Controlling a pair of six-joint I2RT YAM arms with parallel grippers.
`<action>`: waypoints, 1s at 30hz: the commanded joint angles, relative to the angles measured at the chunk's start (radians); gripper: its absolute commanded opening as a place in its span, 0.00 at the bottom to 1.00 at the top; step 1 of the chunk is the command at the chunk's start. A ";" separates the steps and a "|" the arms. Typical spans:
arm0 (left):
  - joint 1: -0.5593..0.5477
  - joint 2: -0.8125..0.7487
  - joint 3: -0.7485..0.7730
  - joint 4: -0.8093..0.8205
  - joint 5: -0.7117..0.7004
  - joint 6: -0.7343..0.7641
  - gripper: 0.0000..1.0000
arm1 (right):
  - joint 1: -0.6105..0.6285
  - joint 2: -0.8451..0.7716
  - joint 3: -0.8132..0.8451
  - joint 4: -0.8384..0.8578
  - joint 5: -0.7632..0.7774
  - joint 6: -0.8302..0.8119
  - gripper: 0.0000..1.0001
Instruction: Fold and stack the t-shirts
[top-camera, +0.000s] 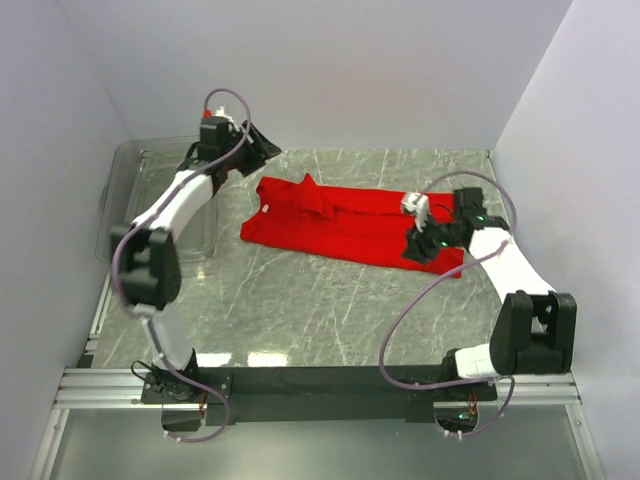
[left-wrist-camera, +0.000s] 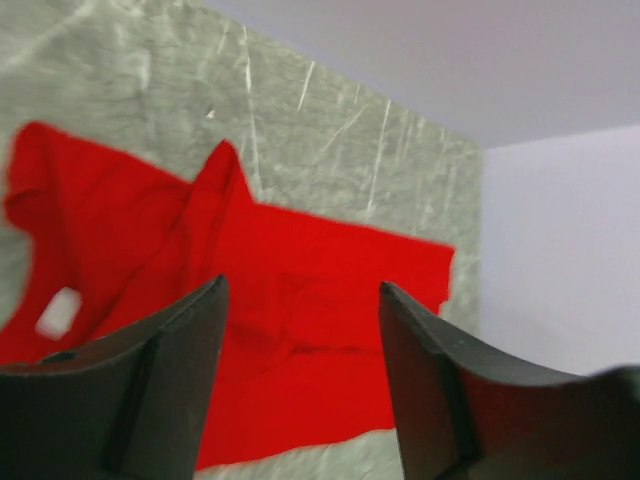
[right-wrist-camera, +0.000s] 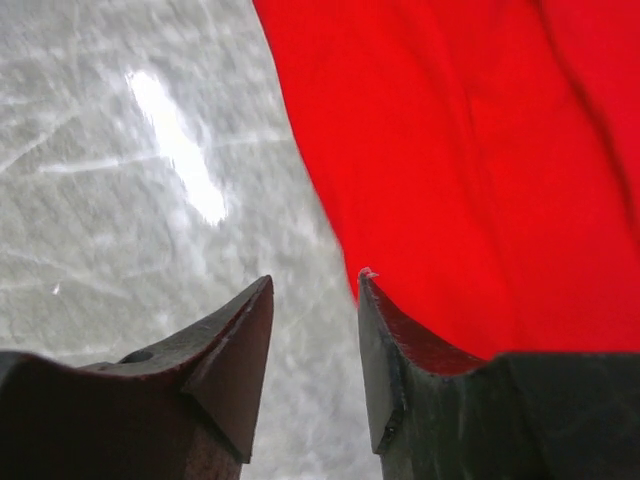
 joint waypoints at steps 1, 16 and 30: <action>0.000 -0.230 -0.147 -0.018 -0.135 0.202 0.70 | 0.134 0.064 0.139 0.058 0.042 0.038 0.48; 0.042 -0.886 -0.749 -0.189 -0.397 0.126 0.88 | 0.606 0.660 0.814 0.213 0.605 0.244 0.55; 0.052 -1.061 -0.929 -0.245 -0.377 0.017 0.88 | 0.673 0.926 1.012 0.249 0.716 0.197 0.54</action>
